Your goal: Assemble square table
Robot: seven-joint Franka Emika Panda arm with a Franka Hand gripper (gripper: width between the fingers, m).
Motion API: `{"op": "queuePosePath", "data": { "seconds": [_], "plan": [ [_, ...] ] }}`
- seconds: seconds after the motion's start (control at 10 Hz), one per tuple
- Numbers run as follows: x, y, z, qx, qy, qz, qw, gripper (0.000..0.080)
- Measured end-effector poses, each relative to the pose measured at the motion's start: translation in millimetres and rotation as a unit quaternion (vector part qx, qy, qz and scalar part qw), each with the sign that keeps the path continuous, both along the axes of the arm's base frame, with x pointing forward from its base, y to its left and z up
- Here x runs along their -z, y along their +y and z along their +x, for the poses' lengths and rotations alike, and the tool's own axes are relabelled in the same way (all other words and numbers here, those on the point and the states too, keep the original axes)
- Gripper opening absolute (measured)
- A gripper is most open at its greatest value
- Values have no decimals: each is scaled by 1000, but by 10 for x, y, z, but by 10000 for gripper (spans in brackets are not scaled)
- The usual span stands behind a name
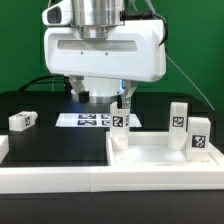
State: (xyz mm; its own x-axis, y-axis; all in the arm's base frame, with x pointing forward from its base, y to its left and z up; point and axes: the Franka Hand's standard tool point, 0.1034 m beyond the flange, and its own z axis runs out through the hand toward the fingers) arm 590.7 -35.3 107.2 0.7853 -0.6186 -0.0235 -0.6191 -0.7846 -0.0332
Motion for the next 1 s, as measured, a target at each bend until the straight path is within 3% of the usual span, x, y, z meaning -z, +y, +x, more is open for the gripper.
{"op": "queuePosePath", "data": {
  "seconds": [0.2,0.3,0.6,0.7,0.8,1.0],
  "plan": [
    [6,-11,-7,0,1,0,1000,649],
    [14,-141,-101,-5,-1,3,1000,649],
    [176,-824,-748,-5,-7,4,1000,649],
    [220,-986,-855,-2,-5,3,1000,649],
    [190,-1126,-836,6,-9,2,1000,649],
    [198,-1117,-831,6,-8,1,1000,649]
  ]
}}
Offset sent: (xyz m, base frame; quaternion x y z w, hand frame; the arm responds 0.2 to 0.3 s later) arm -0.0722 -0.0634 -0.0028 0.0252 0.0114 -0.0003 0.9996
